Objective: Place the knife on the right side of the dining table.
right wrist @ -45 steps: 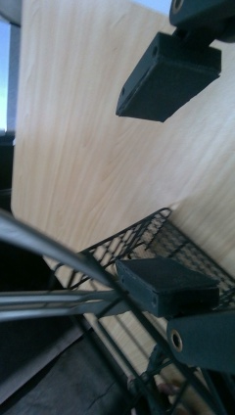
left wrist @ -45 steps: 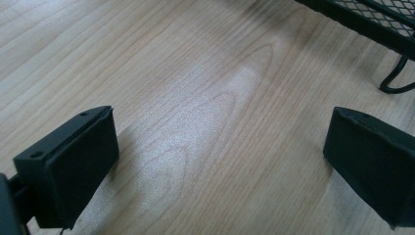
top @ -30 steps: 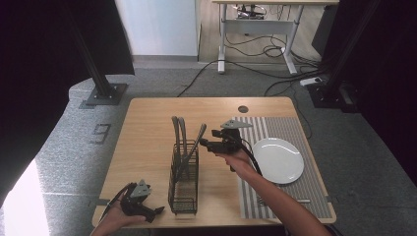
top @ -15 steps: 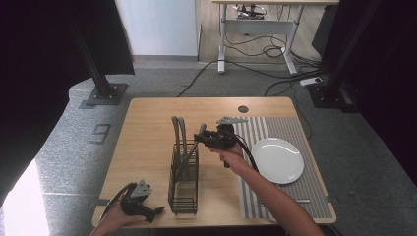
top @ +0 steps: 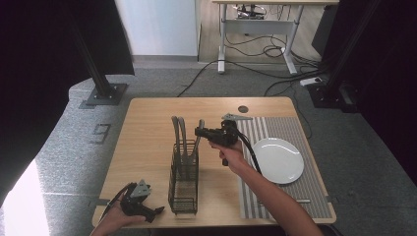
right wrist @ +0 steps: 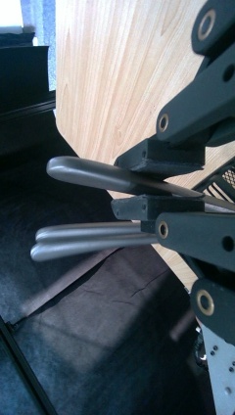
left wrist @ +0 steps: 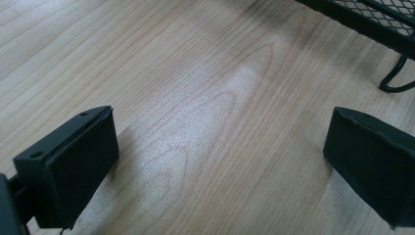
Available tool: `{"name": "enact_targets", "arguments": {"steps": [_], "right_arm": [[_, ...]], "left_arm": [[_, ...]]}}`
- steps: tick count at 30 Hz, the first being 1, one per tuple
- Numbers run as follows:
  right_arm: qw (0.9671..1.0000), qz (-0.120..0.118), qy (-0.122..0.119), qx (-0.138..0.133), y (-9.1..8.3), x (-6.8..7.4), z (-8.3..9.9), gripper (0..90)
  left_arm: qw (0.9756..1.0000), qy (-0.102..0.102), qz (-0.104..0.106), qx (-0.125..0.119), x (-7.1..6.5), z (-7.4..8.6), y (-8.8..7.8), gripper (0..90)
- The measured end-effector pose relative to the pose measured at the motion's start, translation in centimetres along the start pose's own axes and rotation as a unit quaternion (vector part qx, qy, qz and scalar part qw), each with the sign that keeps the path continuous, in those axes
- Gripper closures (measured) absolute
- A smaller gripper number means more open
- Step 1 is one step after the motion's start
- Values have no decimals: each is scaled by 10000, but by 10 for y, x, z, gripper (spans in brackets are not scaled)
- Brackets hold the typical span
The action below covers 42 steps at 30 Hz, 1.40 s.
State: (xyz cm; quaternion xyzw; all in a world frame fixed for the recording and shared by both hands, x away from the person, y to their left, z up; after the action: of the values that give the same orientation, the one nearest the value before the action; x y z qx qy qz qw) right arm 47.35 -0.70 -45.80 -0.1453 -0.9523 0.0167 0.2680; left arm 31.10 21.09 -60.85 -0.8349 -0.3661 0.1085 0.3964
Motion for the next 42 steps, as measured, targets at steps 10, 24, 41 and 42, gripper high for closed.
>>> {"name": "enact_targets", "arguments": {"steps": [10, 24, 41, 42], "right_arm": [[9986, -98, -288, -425, -23, 25, -28, 830], [9900, 85, -912, -1070, -75, 55, -74, 833], [9890, 515, -827, -1109, -99, 29, -67, 832], [9891, 539, -805, -1111, -99, 26, -66, 832]], "left_arm": [[10000, 4, 0, 7, 0, 0, 0, 0], [10000, 6, 2, 9, 0, 0, 0, 0], [10000, -4, -4, 4, 0, 0, 0, 0], [10000, -3, -5, 5, 0, 0, 0, 0]]}}
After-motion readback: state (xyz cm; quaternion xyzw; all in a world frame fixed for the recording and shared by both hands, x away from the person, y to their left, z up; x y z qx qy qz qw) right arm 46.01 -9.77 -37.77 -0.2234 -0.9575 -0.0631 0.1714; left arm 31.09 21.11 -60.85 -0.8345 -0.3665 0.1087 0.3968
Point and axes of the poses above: each handheld gripper's, and its own axes: y roughly forward along the jaws, z roughly out of its underside, x roughly to its left, the point moved 8 cm from there along y, roughly forward along the jaws, and after that the axes turned 9 degrees about -z, right-handed, at the moved point
